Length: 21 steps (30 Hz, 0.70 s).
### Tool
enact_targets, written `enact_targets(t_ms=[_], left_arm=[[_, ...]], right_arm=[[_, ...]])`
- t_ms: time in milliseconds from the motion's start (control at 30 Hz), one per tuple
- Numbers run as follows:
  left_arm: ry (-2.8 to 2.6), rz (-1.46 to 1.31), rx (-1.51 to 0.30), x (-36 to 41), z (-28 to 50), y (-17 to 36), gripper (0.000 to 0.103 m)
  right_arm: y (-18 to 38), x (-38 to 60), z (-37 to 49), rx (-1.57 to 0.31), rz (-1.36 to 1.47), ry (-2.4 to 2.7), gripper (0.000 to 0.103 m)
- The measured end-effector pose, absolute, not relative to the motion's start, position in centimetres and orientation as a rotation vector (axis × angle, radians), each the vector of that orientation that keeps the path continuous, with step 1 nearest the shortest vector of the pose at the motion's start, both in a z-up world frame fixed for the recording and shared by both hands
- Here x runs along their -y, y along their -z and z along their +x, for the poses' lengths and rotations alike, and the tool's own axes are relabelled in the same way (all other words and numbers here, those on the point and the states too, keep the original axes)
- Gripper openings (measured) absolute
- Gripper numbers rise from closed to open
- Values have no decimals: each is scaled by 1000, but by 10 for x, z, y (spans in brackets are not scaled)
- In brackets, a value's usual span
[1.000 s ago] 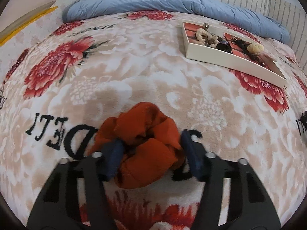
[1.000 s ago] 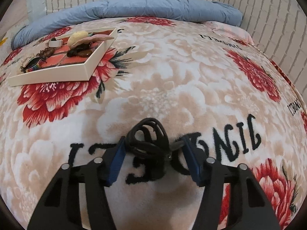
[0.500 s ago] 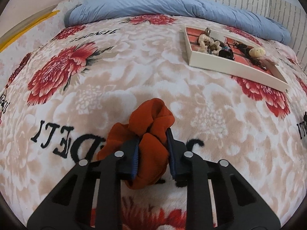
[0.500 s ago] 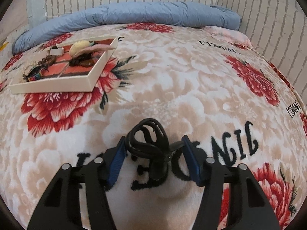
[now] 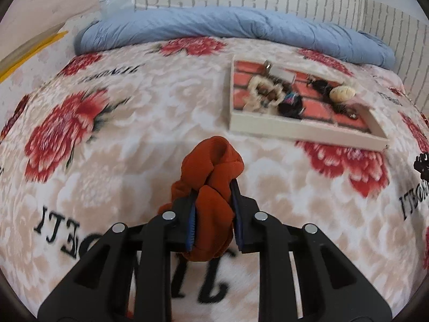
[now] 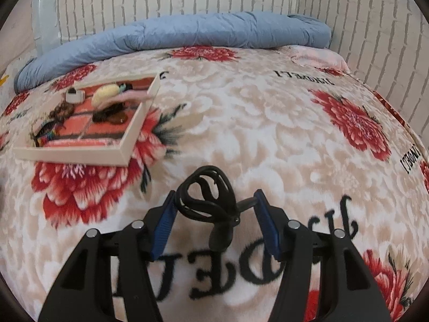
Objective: Organize jewelry
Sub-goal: 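Carry the scrunchie and hair ties into the tray and open both tools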
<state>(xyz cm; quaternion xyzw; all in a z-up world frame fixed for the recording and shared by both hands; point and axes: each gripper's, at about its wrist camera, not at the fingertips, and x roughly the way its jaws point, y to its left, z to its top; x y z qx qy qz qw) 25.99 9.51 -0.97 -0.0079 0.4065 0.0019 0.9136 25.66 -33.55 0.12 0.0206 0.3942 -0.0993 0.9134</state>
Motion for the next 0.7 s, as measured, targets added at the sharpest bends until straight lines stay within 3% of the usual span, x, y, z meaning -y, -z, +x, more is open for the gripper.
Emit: enact_targets(t_ms=[300, 700], left_arm=[[69, -9, -788, -52, 303, -23, 21], [139, 11, -789, -2, 348, -13, 21]], right_arm=[[-24, 305, 292, -777, 22, 160, 58], [-18, 235, 338, -773, 1, 75, 58]])
